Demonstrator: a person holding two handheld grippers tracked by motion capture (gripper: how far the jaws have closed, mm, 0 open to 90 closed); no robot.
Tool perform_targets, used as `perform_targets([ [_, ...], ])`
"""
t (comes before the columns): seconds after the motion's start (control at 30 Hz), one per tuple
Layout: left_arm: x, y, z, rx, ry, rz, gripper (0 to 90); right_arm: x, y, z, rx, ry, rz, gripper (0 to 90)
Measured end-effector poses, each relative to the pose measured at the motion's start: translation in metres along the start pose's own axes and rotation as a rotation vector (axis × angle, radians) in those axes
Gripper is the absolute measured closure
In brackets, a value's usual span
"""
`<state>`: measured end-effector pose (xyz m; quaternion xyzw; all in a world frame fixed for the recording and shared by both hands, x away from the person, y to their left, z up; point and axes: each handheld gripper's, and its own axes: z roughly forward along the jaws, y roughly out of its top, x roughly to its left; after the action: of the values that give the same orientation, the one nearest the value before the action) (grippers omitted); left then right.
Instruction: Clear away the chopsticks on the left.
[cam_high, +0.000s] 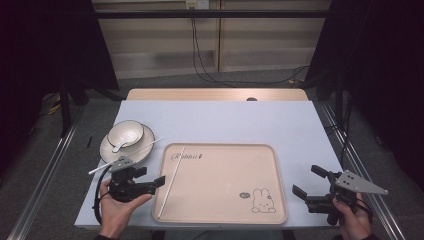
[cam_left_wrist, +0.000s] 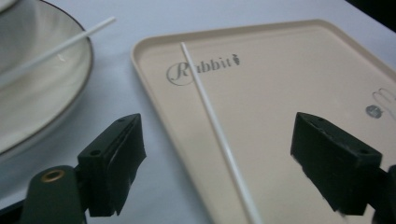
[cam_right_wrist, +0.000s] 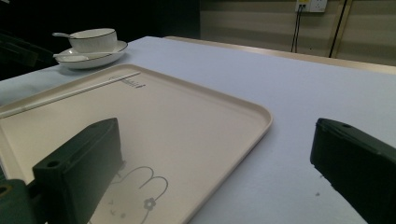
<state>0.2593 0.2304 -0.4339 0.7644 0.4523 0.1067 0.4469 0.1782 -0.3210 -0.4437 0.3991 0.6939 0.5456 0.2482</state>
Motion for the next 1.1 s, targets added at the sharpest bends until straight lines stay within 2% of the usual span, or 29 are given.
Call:
perform_targets([
  [0.03, 0.003, 0.0, -0.004, -0.003, -0.002, 0.013, 16.6, 0.0, 0.0, 0.0, 0.0, -0.001, 0.0, 1.6],
  [0.1, 0.01, 0.0, -0.011, 0.006, -0.042, 0.037, 11.0, 0.0, 0.0, 0.0, 0.001, 0.003, -0.001, 1.6],
  [0.17, 0.015, 0.0, -0.018, -0.005, -0.061, 0.055, 9.8, 0.0, 0.0, 0.0, 0.003, 0.001, -0.003, 1.6],
  [0.23, 0.021, 0.0, -0.025, -0.031, -0.061, 0.076, 5.2, 0.0, 0.0, 0.0, 0.002, -0.003, -0.003, 1.6],
  [0.27, 0.025, -0.001, -0.029, -0.032, -0.056, 0.098, 5.1, 0.0, 0.0, 0.0, 0.002, -0.002, -0.005, 1.6],
  [0.37, 0.035, -0.002, -0.039, -0.027, -0.063, 0.113, 4.6, 0.0, 0.0, 0.0, 0.001, -0.001, -0.003, 1.6],
  [0.5, 0.049, -0.003, -0.049, -0.008, -0.078, 0.168, 4.7, 0.0, 0.0, 0.0, 0.002, -0.003, -0.003, 1.6],
  [0.57, 0.057, -0.003, -0.053, -0.018, -0.061, 0.193, 4.6, 0.0, 0.0, 0.0, 0.002, -0.004, -0.003, 1.6],
  [0.63, 0.064, -0.001, -0.056, -0.015, -0.08, 0.204, 4.3, 0.0, 0.0, 0.0, 0.003, -0.003, -0.002, 1.6],
  [0.73, 0.075, 0.003, -0.06, -0.018, -0.07, 0.225, 5.4, 0.0, 0.0, 0.0, 0.002, -0.003, -0.003, 1.6],
  [0.8, 0.083, 0.006, -0.062, -0.008, -0.051, 0.22, 5.5, 0.0, 0.0, 0.0, 0.001, -0.005, -0.002, 1.6],
  [0.83, 0.086, 0.008, -0.063, 0.004, -0.021, 0.238, 6.1, 0.0, 0.0, 0.001, 0.001, -0.006, -0.002, 1.6],
  [0.87, 0.089, 0.009, -0.063, 0.003, -0.026, 0.242, 6.4, 0.0, 0.0, 0.001, 0.001, -0.005, -0.002, 1.6],
  [0.93, 0.099, 0.012, -0.063, 0.018, -0.035, 0.219, 7.0, 0.0, 0.0, 0.0, 0.001, 0.0, -0.001, 1.6],
  [1.0, 0.107, 0.014, -0.061, 0.046, -0.036, 0.221, 7.2, 0.0, 0.0, 0.0, 0.004, -0.002, 0.003, 1.6],
  [1.07, 0.113, 0.016, -0.058, 0.068, -0.028, 0.246, 7.4, 0.0, 0.0, 0.001, 0.003, 0.002, 0.001, 1.6],
  [1.1, 0.116, 0.018, -0.057, 0.07, -0.037, 0.273, 8.6, 0.0, 0.0, 0.001, 0.004, 0.002, 0.004, 1.6],
])
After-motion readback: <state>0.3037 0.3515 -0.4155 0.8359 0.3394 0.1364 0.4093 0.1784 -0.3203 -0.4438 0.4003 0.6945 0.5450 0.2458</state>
